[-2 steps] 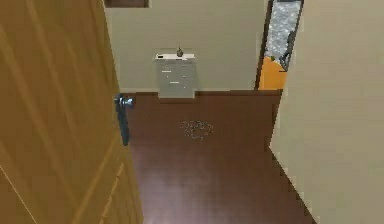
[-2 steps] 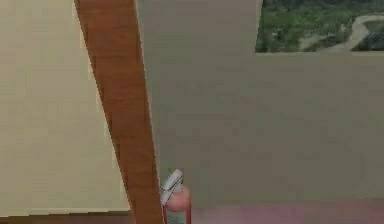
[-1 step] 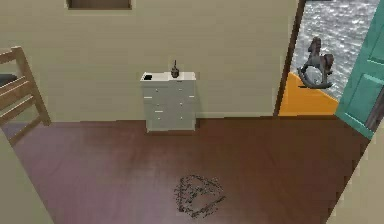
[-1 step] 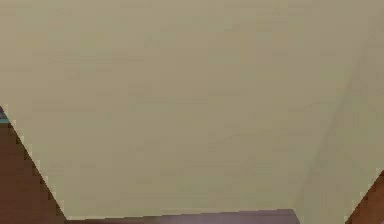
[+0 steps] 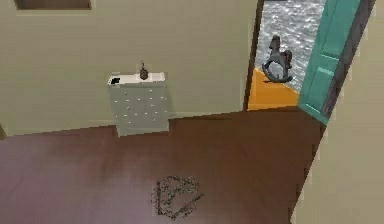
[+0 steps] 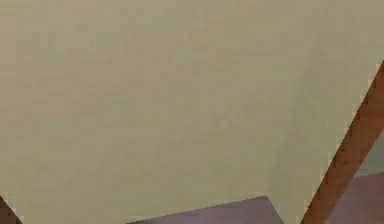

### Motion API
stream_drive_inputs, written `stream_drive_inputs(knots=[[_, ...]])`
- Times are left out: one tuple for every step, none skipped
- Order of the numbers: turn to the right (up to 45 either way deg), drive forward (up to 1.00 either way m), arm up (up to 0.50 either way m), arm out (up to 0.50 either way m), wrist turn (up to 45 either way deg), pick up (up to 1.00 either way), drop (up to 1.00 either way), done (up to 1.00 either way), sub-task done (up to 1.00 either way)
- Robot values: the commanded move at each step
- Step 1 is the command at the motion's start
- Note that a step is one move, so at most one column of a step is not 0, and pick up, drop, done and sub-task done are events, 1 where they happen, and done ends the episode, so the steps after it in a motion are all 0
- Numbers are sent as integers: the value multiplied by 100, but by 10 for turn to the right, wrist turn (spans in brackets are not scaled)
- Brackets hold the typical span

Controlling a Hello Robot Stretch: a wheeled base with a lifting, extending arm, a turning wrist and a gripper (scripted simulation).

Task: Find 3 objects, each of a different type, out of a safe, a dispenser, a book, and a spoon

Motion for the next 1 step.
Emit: stream_drive_inputs(knots=[[0,10,0,0,0,0,0,0,0]])
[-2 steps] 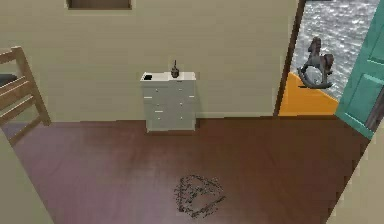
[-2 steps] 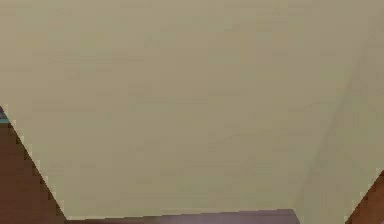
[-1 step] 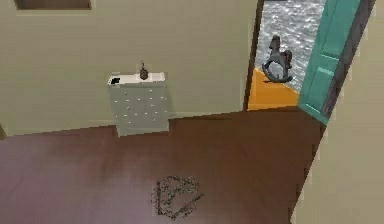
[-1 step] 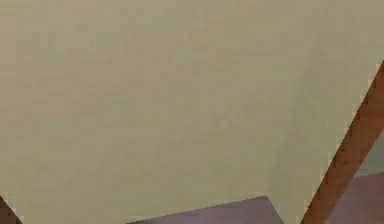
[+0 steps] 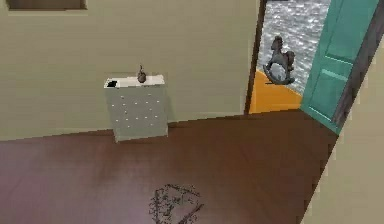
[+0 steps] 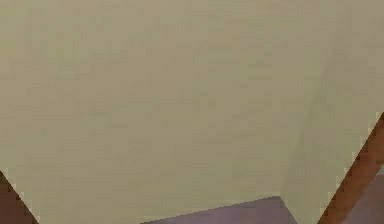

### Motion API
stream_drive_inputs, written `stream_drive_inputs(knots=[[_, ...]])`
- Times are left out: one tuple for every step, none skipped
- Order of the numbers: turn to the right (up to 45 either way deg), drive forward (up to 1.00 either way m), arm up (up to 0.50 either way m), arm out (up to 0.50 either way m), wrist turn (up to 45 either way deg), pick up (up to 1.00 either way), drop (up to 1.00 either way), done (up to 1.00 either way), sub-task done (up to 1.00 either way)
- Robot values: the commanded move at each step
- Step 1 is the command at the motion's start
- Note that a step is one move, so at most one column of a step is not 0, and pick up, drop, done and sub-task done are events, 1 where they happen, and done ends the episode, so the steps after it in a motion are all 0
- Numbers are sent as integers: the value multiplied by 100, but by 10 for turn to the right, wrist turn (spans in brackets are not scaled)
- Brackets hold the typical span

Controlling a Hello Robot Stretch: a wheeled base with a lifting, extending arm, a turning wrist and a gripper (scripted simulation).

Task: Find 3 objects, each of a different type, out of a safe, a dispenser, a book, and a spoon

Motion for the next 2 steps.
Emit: stream_drive_inputs(knots=[[-420,0,0,0,0,0,0,0,0],[0,95,0,0,0,0,0,0,0]])
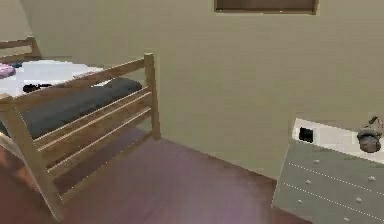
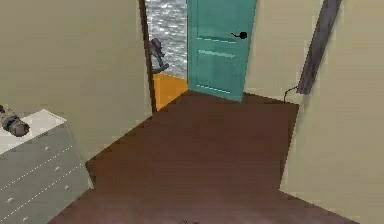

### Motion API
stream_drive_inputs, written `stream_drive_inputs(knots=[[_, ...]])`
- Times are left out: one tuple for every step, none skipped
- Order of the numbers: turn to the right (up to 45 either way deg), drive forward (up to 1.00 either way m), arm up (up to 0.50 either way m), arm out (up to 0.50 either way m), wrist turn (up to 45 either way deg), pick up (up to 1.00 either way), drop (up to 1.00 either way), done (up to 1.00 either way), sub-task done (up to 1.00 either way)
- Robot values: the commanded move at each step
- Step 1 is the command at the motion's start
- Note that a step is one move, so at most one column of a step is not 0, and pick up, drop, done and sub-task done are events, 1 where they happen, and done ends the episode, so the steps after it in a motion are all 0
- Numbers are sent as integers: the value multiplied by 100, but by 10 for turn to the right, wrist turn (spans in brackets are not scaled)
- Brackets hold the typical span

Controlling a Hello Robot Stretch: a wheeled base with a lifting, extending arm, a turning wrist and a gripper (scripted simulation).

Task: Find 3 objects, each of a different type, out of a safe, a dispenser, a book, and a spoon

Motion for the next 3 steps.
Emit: stream_drive_inputs(knots=[[-450,0,0,0,0,0,0,0,0],[-150,0,0,0,0,0,0,0,0],[0,5,0,0,0,0,0,0,0]])
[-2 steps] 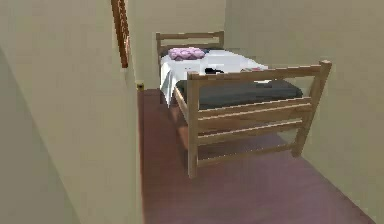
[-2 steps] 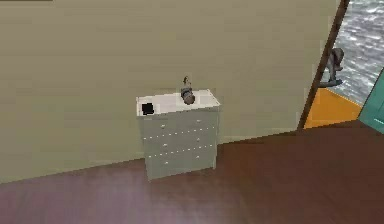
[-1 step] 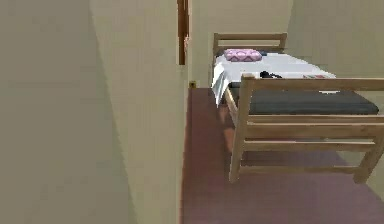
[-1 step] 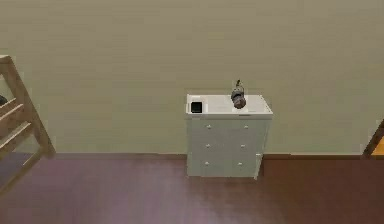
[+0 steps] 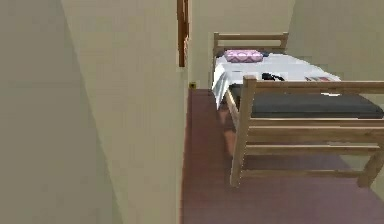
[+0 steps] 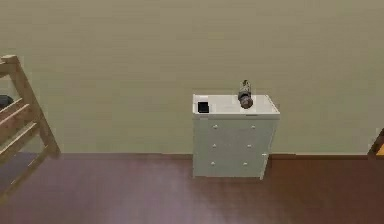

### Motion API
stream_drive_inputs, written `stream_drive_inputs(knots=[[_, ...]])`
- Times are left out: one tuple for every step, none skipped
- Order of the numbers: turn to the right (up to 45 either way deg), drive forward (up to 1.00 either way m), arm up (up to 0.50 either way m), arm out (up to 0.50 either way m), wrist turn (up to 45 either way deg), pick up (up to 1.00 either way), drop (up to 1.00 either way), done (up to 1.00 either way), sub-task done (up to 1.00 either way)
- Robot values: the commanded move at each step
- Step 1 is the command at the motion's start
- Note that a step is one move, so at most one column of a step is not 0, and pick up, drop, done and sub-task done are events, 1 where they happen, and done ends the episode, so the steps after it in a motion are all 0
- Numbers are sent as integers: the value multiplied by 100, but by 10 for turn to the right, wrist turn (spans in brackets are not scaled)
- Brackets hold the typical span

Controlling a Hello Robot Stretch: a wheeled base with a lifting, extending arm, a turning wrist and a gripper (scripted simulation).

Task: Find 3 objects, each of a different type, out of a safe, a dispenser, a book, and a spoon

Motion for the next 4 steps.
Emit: stream_drive_inputs(knots=[[450,0,0,0,0,0,0,0,0],[0,15,0,0,0,0,0,0,0],[-150,0,0,0,0,0,0,0,0],[0,100,0,0,0,0,0,0,0]])
